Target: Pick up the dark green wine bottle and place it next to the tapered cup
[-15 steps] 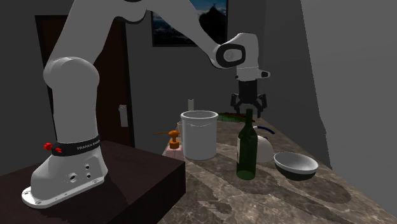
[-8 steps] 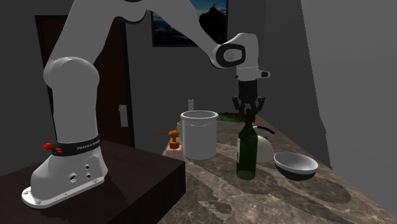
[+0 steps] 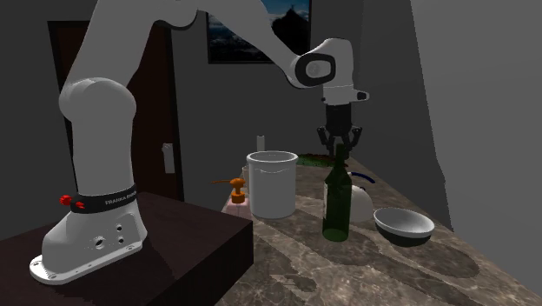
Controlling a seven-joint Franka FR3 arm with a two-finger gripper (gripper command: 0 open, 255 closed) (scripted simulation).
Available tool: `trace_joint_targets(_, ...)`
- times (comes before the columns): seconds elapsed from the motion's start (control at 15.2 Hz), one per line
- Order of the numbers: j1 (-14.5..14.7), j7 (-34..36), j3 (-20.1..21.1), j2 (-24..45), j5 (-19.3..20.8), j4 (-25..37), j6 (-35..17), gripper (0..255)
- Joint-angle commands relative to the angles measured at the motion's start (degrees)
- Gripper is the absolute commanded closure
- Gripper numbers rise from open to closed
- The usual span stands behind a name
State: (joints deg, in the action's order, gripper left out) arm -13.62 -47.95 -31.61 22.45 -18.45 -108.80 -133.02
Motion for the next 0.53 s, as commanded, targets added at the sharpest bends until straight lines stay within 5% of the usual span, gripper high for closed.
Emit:
trace_joint_targets(0.0,0.2,0.5,-0.4,-0.8,0.6,0.5,1.1,255)
trace_joint_targets(0.46,1.1,2.1,-1.5,-3.5,3.0,2.4,5.3,255)
